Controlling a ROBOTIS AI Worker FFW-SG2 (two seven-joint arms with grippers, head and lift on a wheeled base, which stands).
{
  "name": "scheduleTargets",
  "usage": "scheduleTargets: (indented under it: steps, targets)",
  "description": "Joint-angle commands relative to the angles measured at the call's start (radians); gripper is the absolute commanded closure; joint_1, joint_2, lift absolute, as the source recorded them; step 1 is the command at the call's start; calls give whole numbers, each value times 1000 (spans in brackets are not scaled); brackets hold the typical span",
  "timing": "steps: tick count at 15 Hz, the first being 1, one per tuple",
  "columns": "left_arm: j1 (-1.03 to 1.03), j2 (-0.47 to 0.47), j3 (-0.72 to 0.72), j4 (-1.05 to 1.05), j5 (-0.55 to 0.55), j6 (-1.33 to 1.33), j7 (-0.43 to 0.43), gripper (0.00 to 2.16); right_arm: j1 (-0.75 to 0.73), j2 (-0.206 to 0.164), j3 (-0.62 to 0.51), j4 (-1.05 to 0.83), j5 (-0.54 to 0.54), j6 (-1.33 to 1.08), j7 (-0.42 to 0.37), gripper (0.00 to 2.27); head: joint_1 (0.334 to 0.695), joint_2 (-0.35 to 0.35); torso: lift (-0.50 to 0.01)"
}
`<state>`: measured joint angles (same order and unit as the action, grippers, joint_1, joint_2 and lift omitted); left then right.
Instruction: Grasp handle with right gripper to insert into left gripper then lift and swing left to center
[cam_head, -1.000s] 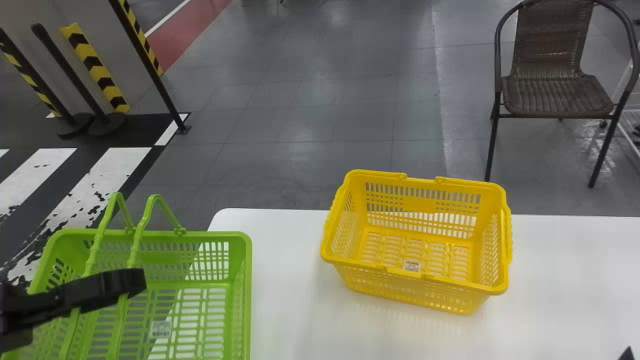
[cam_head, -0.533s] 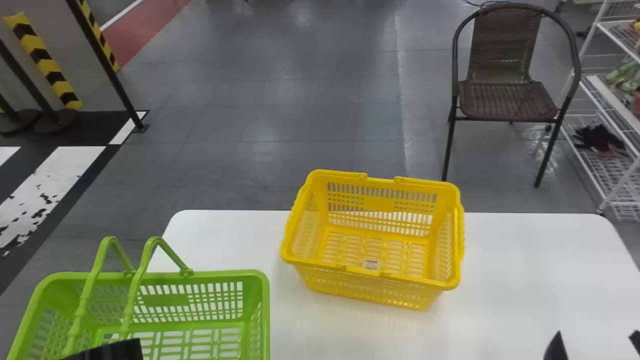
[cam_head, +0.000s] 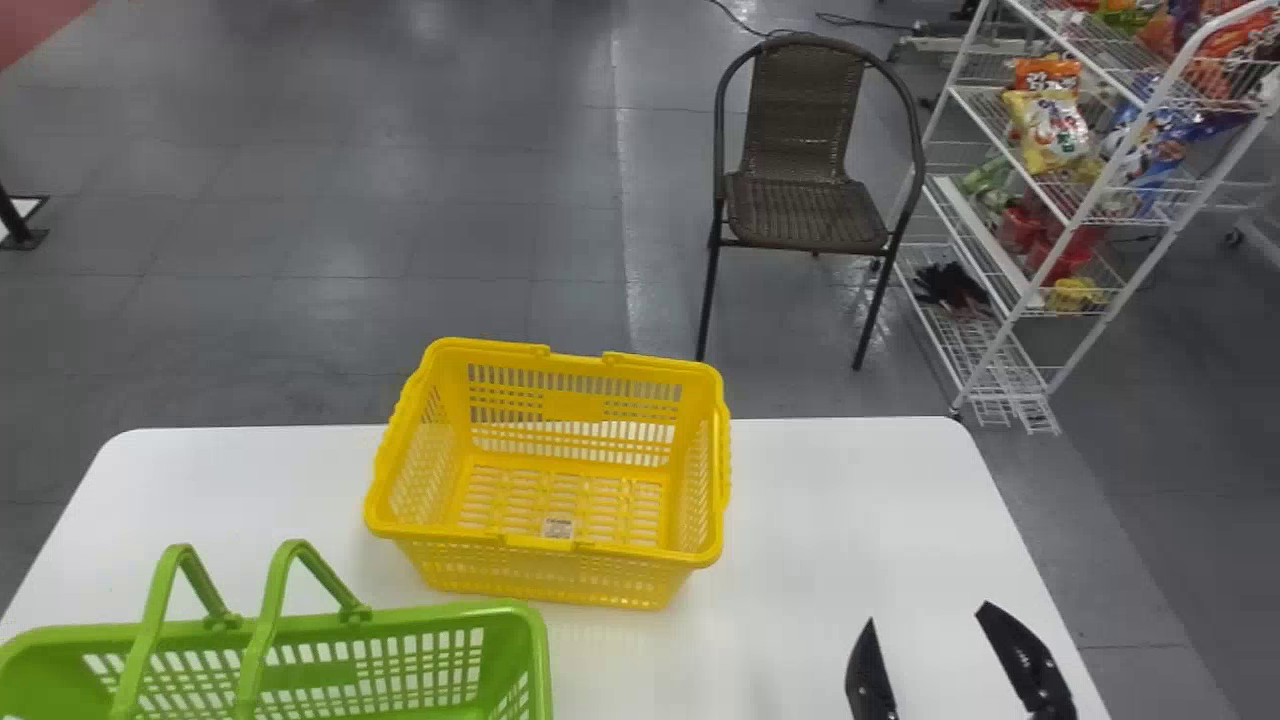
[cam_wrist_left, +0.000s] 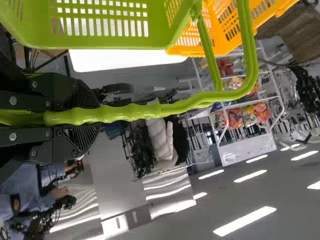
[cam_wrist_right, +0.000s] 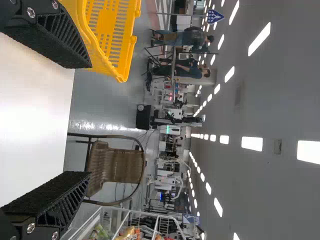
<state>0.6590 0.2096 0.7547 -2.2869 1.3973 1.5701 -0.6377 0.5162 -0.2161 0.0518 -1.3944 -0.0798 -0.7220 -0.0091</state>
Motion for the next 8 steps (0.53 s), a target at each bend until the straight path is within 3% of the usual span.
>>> scheduleTargets:
  steps: [1,8]
  targets:
    - [-25,-30,-89,0,-6,1,21,2138,8,-3,5,-14,5,0,1,39,695,-165,0]
    - [-99,-145,-224,17,-41,1,73,2138,19,-9,5,-26,3,-24,15,39,695,-296,0]
